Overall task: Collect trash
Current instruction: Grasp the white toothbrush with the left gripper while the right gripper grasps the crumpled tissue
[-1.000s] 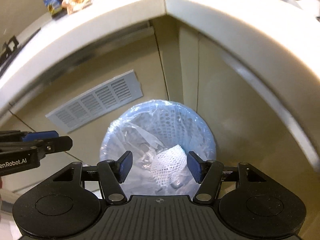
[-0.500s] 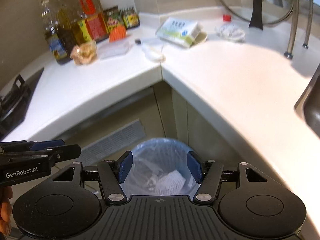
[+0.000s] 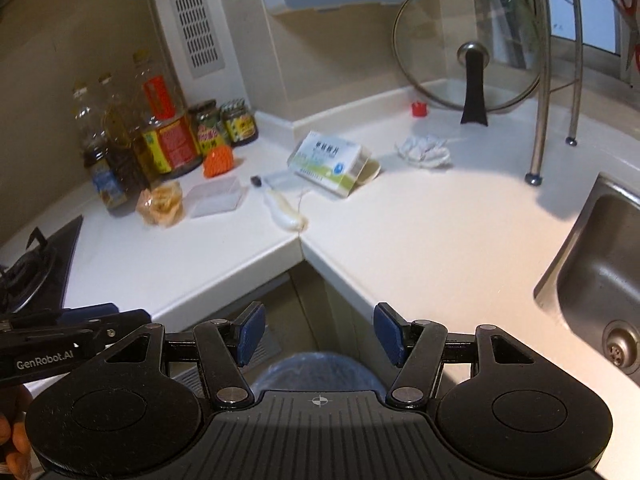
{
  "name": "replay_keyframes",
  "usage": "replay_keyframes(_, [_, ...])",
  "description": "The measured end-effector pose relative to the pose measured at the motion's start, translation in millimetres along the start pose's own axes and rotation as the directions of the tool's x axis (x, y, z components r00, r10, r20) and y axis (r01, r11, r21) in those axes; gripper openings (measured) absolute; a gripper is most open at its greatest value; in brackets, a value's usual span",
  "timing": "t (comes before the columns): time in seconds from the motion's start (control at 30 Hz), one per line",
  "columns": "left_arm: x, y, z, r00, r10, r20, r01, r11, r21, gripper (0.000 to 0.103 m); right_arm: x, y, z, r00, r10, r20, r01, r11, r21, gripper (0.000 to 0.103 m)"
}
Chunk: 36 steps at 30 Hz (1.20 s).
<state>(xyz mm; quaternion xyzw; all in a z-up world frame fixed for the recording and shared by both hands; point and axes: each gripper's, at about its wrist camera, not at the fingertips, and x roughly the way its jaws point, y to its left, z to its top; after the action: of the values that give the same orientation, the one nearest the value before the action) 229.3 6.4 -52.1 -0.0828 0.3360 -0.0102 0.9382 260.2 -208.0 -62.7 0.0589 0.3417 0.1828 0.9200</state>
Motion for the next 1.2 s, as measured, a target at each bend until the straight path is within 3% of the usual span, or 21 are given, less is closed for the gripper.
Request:
replay_keyframes(0.2, [3.2, 6.4, 14.9, 1.000, 0.017, 0.025, -0.017, 1.000, 0.009, 0.051, 1.7, -13.5, 14.6, 0.998, -0.044, 0.040, 0.043, 0.999, 0.013, 0.060])
replay_keyframes(0.4, [29.9, 5.7, 34.0, 0.999, 0.041, 0.032, -0.040, 0.998, -0.042, 0.053, 23.6, -38.7, 35.8, 0.997, -0.066, 0.048, 0.066, 0.998, 0.005, 0.060])
replay_keyframes(0.9, [177.4, -25.6, 98.1, 0.993, 0.120, -0.012, -0.120, 0.983, -0.137, 0.053, 165.0, -137.2, 131.8, 0.996, -0.056, 0.075, 0.063, 0.994, -0.093, 0.061])
replay_keyframes(1.0, [202.2, -27.5, 103.6, 0.989, 0.141, -0.033, -0.144, 0.978, -0.150, 0.057, 196.5, -151.2, 143.1, 0.998, -0.047, 0.052, 0.052, 0.993, -0.106, 0.072])
replay_keyframes(1.2, [234.4, -31.0, 110.1, 0.984, 0.168, -0.058, -0.175, 0.973, -0.150, 0.056, 240.2, -161.6, 157.1, 1.000, -0.016, 0.006, 0.017, 0.987, -0.160, 0.073])
